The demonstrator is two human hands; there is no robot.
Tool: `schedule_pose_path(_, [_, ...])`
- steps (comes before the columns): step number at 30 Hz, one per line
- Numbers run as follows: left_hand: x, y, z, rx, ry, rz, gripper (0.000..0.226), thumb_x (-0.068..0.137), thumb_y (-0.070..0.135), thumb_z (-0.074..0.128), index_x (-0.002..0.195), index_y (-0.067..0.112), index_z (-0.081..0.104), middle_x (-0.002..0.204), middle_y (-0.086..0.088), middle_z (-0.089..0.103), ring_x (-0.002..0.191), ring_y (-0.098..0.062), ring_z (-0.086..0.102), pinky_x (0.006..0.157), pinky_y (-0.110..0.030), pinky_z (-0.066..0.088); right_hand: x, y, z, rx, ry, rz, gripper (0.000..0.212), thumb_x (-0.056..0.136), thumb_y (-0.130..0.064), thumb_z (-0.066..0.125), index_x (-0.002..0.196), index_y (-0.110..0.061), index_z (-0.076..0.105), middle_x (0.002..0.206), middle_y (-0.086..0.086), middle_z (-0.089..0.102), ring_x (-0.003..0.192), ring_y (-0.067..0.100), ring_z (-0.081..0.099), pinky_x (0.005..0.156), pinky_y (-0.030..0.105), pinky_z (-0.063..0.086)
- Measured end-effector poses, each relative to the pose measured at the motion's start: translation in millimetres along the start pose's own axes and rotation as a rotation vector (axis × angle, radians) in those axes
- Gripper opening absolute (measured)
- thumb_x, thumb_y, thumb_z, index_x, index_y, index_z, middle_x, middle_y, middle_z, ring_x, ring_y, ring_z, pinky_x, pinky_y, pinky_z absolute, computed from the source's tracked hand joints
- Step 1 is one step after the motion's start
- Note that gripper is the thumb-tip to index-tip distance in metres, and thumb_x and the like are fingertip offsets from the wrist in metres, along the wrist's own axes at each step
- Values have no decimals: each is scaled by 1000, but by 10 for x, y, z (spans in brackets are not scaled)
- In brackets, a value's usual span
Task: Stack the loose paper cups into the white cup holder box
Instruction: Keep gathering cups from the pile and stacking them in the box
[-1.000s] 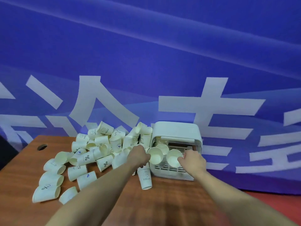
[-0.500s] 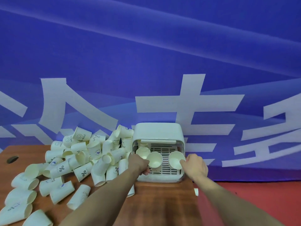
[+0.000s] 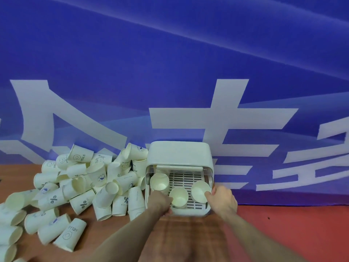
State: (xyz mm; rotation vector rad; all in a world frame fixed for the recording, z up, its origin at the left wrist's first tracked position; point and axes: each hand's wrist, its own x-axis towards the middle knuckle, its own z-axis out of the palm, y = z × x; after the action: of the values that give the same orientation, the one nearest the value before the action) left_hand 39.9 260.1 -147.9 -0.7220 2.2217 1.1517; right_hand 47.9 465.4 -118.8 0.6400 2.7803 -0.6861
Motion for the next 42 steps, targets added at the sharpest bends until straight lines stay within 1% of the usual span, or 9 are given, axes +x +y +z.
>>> schedule_pose_path(7, [65,-53,57,-5,-12,-5,27,91,24,64,74,3,60,39,-5,58,30,-16,50,35,-18,36,-17,-41,10,60,-4,-2,18,75,-34,57,72,-17,57,76,-1,63,75,26,61,67,30,48])
schedule_pose_path(12, [-22,-112,-7,26,-39,46,24,92,25,58,79,5,58,43,-6,60,38,-20,56,43,-23,45,-59,-104,-52,92,7,-39,19,75,-34,56,65,-20,49,71,-2,63,70,23,61,64,30,50])
schedule_pose_path(16, [-173,-68,-224,30,-19,77,25,88,28,64,90,3,61,44,-4,61,34,-16,56,37,-18,40,-144,-217,-90,90,8,-78,17,76,-36,57,69,-21,56,70,-3,63,69,19,61,63,29,51])
schedule_pose_path(21, [-350,-49,-597,33,-43,90,24,84,24,71,81,3,59,54,-8,62,32,-14,54,29,-16,31,-291,-377,-9,61,-3,-127,16,77,-35,57,70,-21,58,73,-3,62,74,23,60,63,30,48])
schedule_pose_path(26, [-389,-250,-955,35,25,67,24,88,22,68,81,1,59,56,-11,64,32,-15,55,29,-17,32,-303,-518,121,36,-16,-113,18,78,-37,58,70,-21,61,77,-1,64,76,24,62,68,31,51])
schedule_pose_path(31, [-295,-542,-1214,71,85,-6,24,87,27,66,83,4,63,68,-13,71,39,-16,54,34,-17,34,-244,-542,293,26,-33,-64,22,77,-39,59,74,-18,64,79,1,65,76,26,61,63,27,45])
schedule_pose_path(33, [-248,-631,-1272,78,102,-17,23,86,28,66,77,7,62,66,-11,70,38,-13,53,34,-16,34,-197,-548,361,10,-53,-46,24,77,-39,59,74,-16,65,79,3,66,73,25,62,61,26,47])
schedule_pose_path(37, [-147,-698,-1356,78,112,-32,26,87,26,68,69,7,63,50,-4,63,30,-8,50,33,-14,32,-122,-579,465,-22,-92,-1,26,78,-39,58,86,-17,67,91,4,67,84,28,64,69,28,48])
schedule_pose_path(42, [36,-687,-1434,76,97,-66,28,85,27,67,87,-1,70,64,-12,71,39,-16,57,36,-16,35,-80,-584,506,-35,-113,25,34,78,-47,58,92,-17,67,96,4,69,89,28,65,72,29,50])
